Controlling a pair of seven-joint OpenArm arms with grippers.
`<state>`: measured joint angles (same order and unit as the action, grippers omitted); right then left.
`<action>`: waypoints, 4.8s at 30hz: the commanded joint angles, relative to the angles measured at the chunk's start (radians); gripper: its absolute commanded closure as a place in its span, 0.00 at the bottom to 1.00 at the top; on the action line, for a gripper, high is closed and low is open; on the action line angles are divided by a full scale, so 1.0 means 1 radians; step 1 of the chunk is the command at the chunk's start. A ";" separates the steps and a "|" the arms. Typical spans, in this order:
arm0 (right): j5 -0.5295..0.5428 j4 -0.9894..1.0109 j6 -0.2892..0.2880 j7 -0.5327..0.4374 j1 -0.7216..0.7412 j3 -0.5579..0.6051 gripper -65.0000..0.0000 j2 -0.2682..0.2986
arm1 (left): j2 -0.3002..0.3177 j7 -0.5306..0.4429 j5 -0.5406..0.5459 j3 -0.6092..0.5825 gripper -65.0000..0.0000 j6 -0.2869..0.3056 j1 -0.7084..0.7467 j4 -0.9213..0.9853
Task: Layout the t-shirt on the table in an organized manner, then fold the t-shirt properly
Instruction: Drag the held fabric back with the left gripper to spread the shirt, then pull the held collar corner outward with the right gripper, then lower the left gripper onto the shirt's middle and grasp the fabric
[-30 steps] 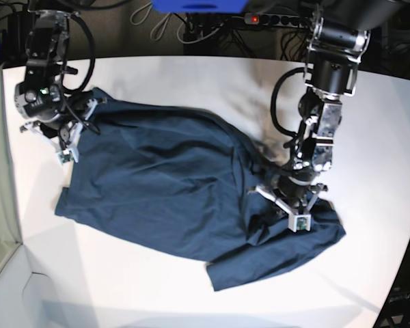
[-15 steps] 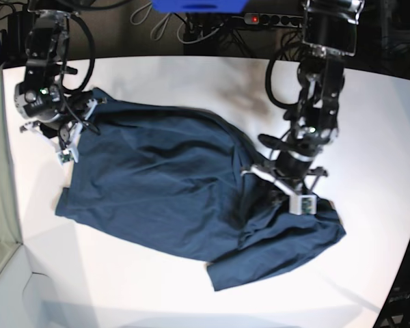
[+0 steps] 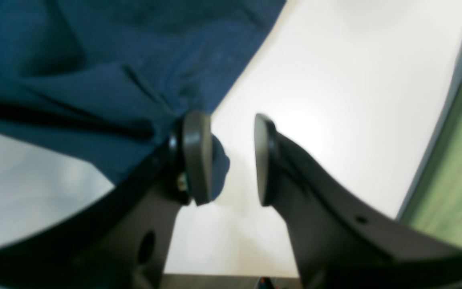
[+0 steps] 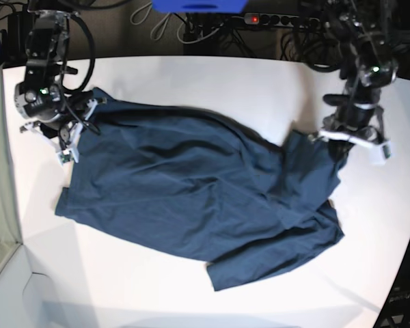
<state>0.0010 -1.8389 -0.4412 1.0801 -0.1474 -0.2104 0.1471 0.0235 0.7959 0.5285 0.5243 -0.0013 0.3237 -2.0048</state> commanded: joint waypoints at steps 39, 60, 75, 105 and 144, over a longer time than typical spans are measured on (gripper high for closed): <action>0.006 -0.038 0.002 -0.011 -0.027 -0.005 0.70 -0.017 | 0.040 0.477 0.597 0.554 0.93 0.007 0.269 0.032; 0.006 -0.080 -0.009 0.028 -0.018 0.078 0.70 -0.086 | 0.097 0.488 0.606 0.555 0.64 0.007 0.217 0.031; 0.004 0.058 -0.009 -0.018 0.029 0.150 0.99 -0.111 | 0.152 0.489 0.597 0.695 0.64 0.002 -0.100 0.066; 0.004 0.089 -0.009 -0.097 0.145 -0.261 1.00 0.036 | 0.246 0.480 0.600 0.512 0.62 0.005 -0.251 0.551; 0.004 -0.158 -0.011 0.041 0.010 -0.102 1.00 -0.074 | 0.203 -0.123 0.249 -0.258 0.84 0.007 -0.328 0.674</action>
<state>0.0040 -1.9812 -0.4553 1.1374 -0.1501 -0.3077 0.0639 0.2138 0.6788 0.7731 0.2626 0.0029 0.0086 -1.3128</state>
